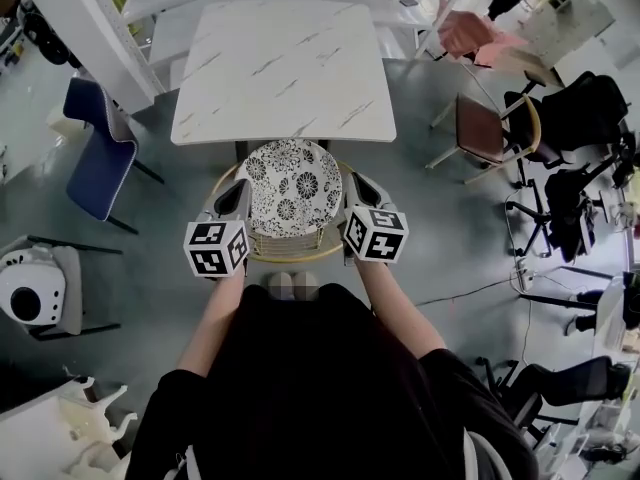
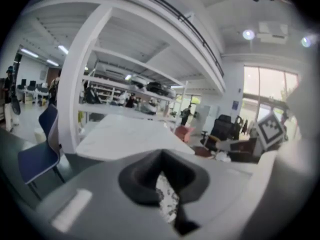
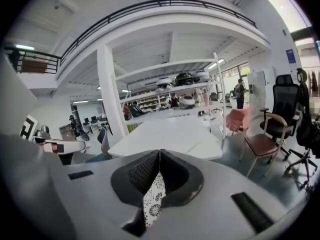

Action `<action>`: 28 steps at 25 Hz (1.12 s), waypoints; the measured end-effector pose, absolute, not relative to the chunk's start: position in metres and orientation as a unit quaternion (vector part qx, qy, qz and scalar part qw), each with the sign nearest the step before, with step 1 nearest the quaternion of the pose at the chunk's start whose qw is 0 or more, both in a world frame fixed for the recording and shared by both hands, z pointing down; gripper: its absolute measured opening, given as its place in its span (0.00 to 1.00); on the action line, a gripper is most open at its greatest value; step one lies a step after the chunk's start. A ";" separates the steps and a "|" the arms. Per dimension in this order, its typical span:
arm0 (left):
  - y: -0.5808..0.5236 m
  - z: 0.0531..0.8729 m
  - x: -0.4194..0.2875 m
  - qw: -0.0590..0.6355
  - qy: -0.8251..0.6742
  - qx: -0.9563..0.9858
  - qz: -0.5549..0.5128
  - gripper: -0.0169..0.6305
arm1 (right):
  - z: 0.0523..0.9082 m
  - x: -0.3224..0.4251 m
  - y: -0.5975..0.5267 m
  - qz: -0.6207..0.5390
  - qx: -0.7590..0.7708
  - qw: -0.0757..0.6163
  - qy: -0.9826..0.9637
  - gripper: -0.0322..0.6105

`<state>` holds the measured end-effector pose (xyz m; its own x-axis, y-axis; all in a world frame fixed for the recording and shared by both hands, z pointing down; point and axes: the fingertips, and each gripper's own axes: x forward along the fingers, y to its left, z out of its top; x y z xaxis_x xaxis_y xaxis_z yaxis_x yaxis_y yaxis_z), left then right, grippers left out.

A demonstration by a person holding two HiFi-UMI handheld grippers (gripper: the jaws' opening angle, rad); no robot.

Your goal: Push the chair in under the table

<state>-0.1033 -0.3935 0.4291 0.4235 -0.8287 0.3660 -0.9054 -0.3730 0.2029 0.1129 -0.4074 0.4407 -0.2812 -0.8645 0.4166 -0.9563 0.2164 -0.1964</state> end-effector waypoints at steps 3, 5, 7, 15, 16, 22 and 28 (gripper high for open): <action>-0.397 0.389 -0.099 0.139 -0.530 0.832 0.089 0.04 | 0.398 0.102 -0.411 0.155 0.586 0.093 -0.790 0.08; -0.396 0.362 -0.095 0.103 -0.530 0.838 0.079 0.04 | 0.369 0.095 -0.411 0.112 0.583 0.085 -0.800 0.08; -0.395 0.337 -0.090 0.072 -0.529 0.843 0.067 0.04 | 0.342 0.088 -0.410 0.073 0.580 0.075 -0.808 0.08; -0.384 0.269 -0.088 -0.014 -0.565 0.824 0.054 0.04 | 0.264 0.069 -0.391 -0.006 0.566 0.022 -0.824 0.08; -0.382 0.264 -0.088 -0.025 -0.568 0.821 0.059 0.04 | 0.258 0.067 -0.389 -0.013 0.565 0.019 -0.825 0.08; -0.369 0.253 -0.085 -0.033 -0.565 0.822 0.053 0.04 | 0.249 0.062 -0.377 -0.032 0.563 0.017 -0.826 0.08; -0.364 0.256 -0.087 -0.030 -0.558 0.827 0.054 0.04 | 0.254 0.060 -0.370 -0.032 0.566 0.017 -0.824 0.08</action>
<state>-0.0867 -0.3638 0.2562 0.3706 -0.9271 0.0557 -0.9207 -0.3746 -0.1097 0.0600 -0.3696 0.2540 -0.3588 -0.9334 -0.0081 -0.9312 0.3573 0.0714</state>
